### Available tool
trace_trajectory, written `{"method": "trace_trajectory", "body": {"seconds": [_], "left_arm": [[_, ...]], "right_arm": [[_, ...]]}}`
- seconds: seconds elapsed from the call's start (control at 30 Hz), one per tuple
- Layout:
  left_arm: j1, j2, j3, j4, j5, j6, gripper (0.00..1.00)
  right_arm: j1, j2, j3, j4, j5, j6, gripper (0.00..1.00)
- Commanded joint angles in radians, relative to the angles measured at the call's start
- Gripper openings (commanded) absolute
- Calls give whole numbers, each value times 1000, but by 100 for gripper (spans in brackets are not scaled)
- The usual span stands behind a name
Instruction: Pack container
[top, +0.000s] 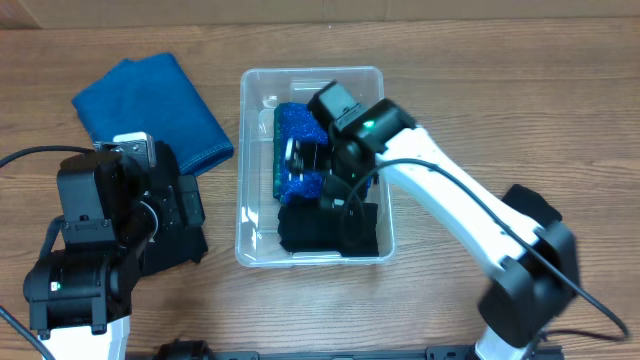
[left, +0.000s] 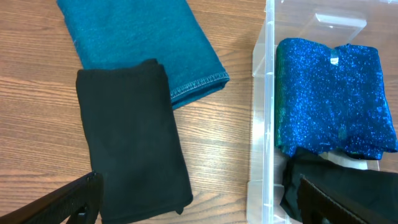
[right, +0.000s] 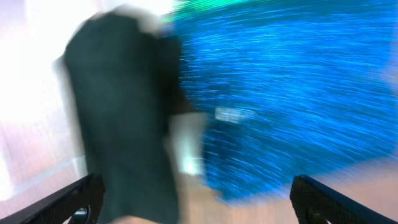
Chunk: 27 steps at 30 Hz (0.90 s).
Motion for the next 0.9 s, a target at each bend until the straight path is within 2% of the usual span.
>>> {"method": "trace_trajectory", "body": {"seconds": [0.0, 0.03, 0.07, 0.1, 0.13, 0.23, 0.33, 0.4, 0.53, 0.67, 0.87], "left_arm": [[5, -4, 20, 1, -7, 8, 100], [5, -4, 20, 1, -7, 8, 100], [5, -4, 20, 1, -7, 8, 100], [5, -4, 20, 1, -7, 8, 100], [5, -4, 20, 1, -7, 8, 100], [5, -4, 20, 1, -7, 8, 100], [5, -4, 20, 2, -7, 8, 100], [5, -4, 21, 5, -6, 8, 100], [5, -4, 21, 11, -6, 8, 100], [5, -4, 20, 8, -6, 8, 100], [5, -4, 20, 9, -6, 8, 100]], "right_arm": [[-74, -222, 106, 35, 439, 503, 100], [-119, -266, 110, 37, 484, 623, 100], [-234, -338, 111, 24, 475, 855, 100], [-343, -384, 111, -2, 420, 1008, 100], [-437, -410, 111, -23, 345, 1059, 100], [-904, -438, 93, -161, 14, 1064, 100], [-1198, -435, -47, -188, -121, 1032, 100], [-1332, -435, -235, -159, -214, 991, 100], [-1437, -410, -708, 131, -365, 983, 100], [-1437, -353, -870, 279, -373, 988, 100], [-1437, -261, -970, 431, -373, 1019, 100]]}}
